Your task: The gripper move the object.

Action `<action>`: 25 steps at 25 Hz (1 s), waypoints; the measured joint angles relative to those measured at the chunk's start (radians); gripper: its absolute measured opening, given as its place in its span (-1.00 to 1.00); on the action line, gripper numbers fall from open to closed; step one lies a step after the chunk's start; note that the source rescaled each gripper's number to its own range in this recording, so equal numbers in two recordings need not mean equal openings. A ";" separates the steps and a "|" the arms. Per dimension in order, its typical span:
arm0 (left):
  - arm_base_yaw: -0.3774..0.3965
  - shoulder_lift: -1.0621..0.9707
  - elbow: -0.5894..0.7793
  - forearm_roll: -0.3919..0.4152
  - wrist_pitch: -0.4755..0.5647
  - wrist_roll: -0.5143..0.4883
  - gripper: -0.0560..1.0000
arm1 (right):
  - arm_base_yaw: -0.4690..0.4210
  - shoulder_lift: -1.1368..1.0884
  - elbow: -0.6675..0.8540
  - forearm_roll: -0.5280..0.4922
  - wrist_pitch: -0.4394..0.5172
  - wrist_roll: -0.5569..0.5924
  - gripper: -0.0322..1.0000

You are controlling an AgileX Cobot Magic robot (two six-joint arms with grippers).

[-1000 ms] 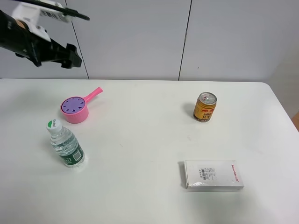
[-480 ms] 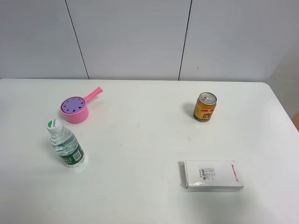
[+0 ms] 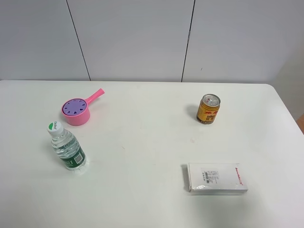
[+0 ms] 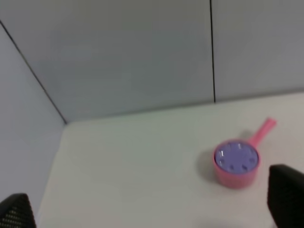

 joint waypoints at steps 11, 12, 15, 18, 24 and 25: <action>0.000 -0.477 0.401 -0.040 0.004 -0.005 0.99 | 0.000 0.000 0.000 0.000 0.000 0.000 1.00; 0.000 -0.477 0.410 -0.043 0.012 -0.005 0.99 | 0.000 0.000 0.000 0.000 0.000 0.000 1.00; 0.000 -0.477 0.433 -0.047 0.017 -0.006 0.99 | 0.000 0.000 0.000 0.000 0.000 0.000 1.00; 0.000 -0.478 0.458 -0.047 0.030 -0.007 0.99 | 0.000 0.000 0.000 0.000 0.000 0.000 1.00; 0.000 -0.478 0.492 -0.050 0.089 -0.024 0.99 | 0.000 0.000 0.000 0.000 0.000 0.000 1.00; 0.000 -0.478 0.493 -0.050 0.090 -0.027 0.99 | 0.000 0.000 0.000 0.000 0.000 0.000 1.00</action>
